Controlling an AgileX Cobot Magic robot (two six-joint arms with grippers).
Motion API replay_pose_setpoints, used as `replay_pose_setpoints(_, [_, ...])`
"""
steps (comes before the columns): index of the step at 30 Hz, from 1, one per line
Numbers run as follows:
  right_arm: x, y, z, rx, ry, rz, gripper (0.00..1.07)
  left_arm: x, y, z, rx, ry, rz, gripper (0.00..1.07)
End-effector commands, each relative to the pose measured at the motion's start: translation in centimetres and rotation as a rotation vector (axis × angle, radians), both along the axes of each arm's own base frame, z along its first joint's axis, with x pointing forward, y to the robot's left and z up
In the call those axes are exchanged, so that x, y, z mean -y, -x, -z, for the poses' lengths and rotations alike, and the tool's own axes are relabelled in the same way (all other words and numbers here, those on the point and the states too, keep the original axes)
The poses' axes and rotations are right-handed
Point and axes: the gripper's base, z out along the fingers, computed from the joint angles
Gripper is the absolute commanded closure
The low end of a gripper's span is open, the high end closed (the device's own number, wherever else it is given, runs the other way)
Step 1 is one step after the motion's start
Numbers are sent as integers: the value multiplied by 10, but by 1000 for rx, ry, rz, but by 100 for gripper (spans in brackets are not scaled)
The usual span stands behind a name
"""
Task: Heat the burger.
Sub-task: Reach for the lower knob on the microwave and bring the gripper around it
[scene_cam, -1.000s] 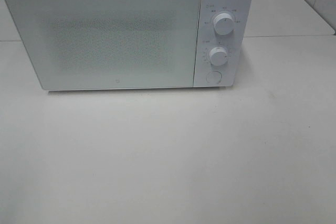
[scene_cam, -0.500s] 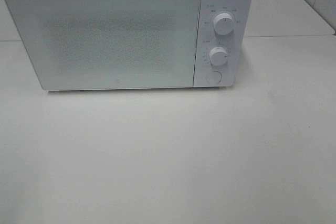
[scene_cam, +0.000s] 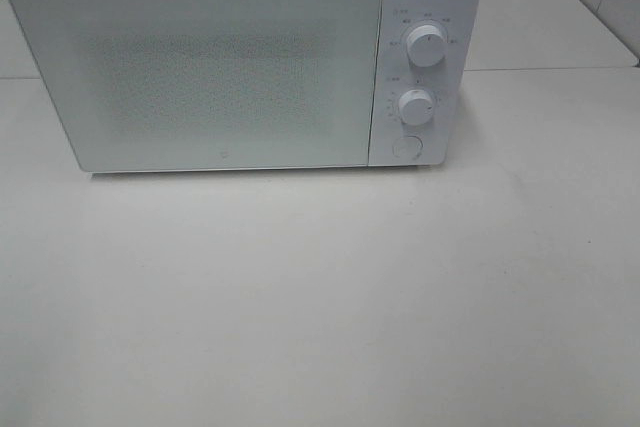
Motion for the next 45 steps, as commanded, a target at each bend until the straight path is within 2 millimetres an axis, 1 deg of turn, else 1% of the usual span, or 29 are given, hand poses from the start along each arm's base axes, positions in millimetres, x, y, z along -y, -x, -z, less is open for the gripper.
replay_pose_setpoints(1, [-2,-13,-9,43,0,0,32,1,2,0,39,10,-1,7])
replay_pose_setpoints(2, [-3,-21,-12,60,-1,-4,32,1,2,0,39,10,-1,7])
replay_pose_setpoints(3, [-3,-21,-12,60,-1,-4,32,1,2,0,39,10,-1,7])
replay_pose_setpoints(4, [-4,-29,-15,72,-1,-7,32,1,2,0,39,10,-1,7])
replay_pose_setpoints(5, [-4,-29,-15,72,-1,-7,32,1,2,0,39,10,-1,7])
replay_pose_setpoints(6, [-5,-38,-16,90,1,-12,32,1,2,0,39,10,-1,7])
replay_pose_setpoints(8, [-6,-42,-15,94,4,-15,32,1,2,0,39,10,-1,7])
replay_pose_setpoints(9, [-7,-50,-14,98,5,-18,32,1,2,0,39,10,-1,7])
replay_pose_setpoints(11, [-8,-54,-13,99,5,-20,32,1,2,0,39,10,-1,7])
replay_pose_setpoints(13, [-9,-65,-12,104,7,-25,32,1,2,0,39,10,-1,7])
replay_pose_setpoints(14, [-9,-65,-12,104,7,-25,32,1,2,0,39,10,-1,7])
replay_pose_setpoints(17, [-12,-86,-5,105,7,-34,34,1,2,0,39,9,0,7])
replay_pose_setpoints(18, [-12,-86,-5,105,7,-34,34,1,2,0,39,9,0,7])
replay_pose_setpoints(20, [-14,-99,1,95,8,-39,34,1,2,0,39,9,0,7])
replay_pose_setpoints(23, [-15,-103,2,94,8,-41,34,1,2,0,39,9,0,7])
replay_pose_setpoints(25, [-17,-116,6,99,5,-47,34,1,2,0,39,9,0,7])
replay_pose_setpoints(26, [-17,-116,6,99,5,-47,34,1,2,0,39,9,0,7])
replay_pose_setpoints(28, [-19,-132,9,113,3,-53,34,1,2,0,39,9,0,7])
replay_pose_setpoints(29, [-19,-132,9,113,3,-53,34,1,2,0,39,9,0,7])
replay_pose_setpoints(31, [-21,-144,9,150,1,-61,34,1,2,0,39,9,0,7])
replay_pose_setpoints(33, [-22,-148,9,160,0,-63,34,1,2,0,39,9,0,7])
replay_pose_setpoints(34, [-23,-157,11,176,-3,-68,34,1,2,0,39,9,0,7])
replay_pose_setpoints(36, [-24,-161,12,189,-5,-70,34,1,2,0,39,9,0,7])
replay_pose_setpoints(37, [-25,-170,16,195,-7,-74,34,1,2,0,39,9,0,7])
replay_pose_setpoints(38, [-25,-170,16,195,-7,-74,34,1,2,0,39,9,0,7])
replay_pose_setpoints(40, [-27,-183,23,194,3,-83,34,1,2,0,39,9,0,7])
replay_pose_setpoints(41, [-27,-183,23,194,3,-83,34,1,2,0,39,9,0,7])
replay_pose_setpoints(43, [-29,-195,29,208,27,-96,34,1,2,0,39,9,0,7])
replay_pose_setpoints(45, [-29,-199,31,210,33,-99,34,1,2,0,39,9,0,7])
